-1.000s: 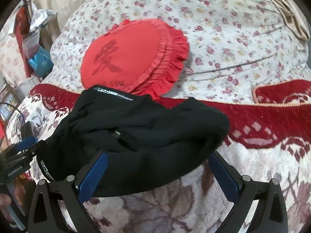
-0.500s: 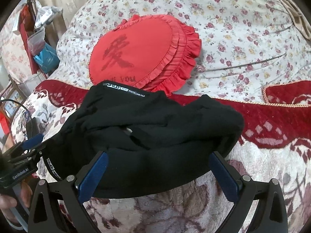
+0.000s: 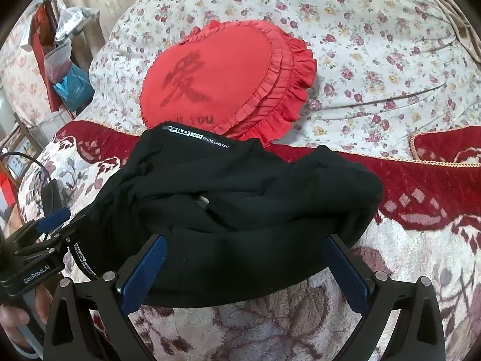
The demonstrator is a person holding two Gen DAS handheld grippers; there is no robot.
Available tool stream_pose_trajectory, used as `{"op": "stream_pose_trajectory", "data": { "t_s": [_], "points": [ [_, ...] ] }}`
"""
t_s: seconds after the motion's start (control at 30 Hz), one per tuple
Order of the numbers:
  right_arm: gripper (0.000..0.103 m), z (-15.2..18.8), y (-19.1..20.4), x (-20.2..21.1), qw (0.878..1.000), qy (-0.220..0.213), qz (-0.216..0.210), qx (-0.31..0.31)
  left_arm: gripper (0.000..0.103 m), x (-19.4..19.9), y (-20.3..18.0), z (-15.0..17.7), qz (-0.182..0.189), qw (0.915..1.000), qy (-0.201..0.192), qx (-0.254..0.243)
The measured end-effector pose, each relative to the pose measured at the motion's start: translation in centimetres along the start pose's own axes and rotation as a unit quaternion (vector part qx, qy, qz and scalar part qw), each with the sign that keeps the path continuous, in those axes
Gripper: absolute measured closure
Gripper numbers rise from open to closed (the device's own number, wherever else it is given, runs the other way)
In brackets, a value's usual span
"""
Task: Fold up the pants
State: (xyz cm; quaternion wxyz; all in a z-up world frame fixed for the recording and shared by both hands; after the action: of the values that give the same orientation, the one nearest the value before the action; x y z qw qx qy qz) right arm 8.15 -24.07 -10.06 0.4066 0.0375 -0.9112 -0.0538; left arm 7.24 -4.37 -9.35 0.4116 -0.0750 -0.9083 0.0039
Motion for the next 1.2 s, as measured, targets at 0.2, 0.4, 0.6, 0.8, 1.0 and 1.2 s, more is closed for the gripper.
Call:
{"op": "stream_pose_trajectory", "data": {
  "t_s": [0.2, 0.4, 0.6, 0.8, 1.0, 1.2],
  "points": [
    [0.000, 0.1, -0.1, -0.3, 1.000, 0.005, -0.001, -0.003, 0.032, -0.4, 0.1, 0.2, -0.003, 1.0000, 0.004, 0.002],
    [0.000, 0.3, 0.0, -0.6, 1.000, 0.009, 0.001, 0.001, 0.032, -0.7, 0.1, 0.5, -0.003, 1.0000, 0.008, 0.000],
    [0.000, 0.2, 0.0, -0.9, 1.000, 0.012, 0.005, 0.005, 0.032, -1.0, 0.1, 0.8, -0.004, 0.9999, 0.012, 0.003],
    [0.000, 0.3, -0.2, -1.2, 1.000, 0.016, 0.004, 0.004, 0.032, -1.3, 0.2, 1.1, -0.003, 0.9998, 0.018, 0.004],
    [0.000, 0.3, -0.4, -1.6, 1.000, 0.019, 0.005, 0.004, 0.032, -1.4, 0.6, 1.2, -0.004, 0.9997, 0.022, 0.012],
    [0.000, 0.3, -0.4, -1.8, 1.000, 0.023, 0.005, 0.005, 0.032, -1.6, 0.7, 1.2, -0.005, 0.9996, 0.023, 0.013]
  ]
}}
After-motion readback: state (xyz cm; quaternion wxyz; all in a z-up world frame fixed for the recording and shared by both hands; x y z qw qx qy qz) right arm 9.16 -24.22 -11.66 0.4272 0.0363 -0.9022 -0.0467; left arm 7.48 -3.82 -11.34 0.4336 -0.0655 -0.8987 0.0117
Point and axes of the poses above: each gripper's, at about its wrist camera, not at the fingertips, and x roughly against the way its jaws point, y to its left, z to its underside, the point moved 10 cm from there along -x, roughly the way its jaws point, and after that the axes turned 3 degrees about z, right-handed, at the moved point
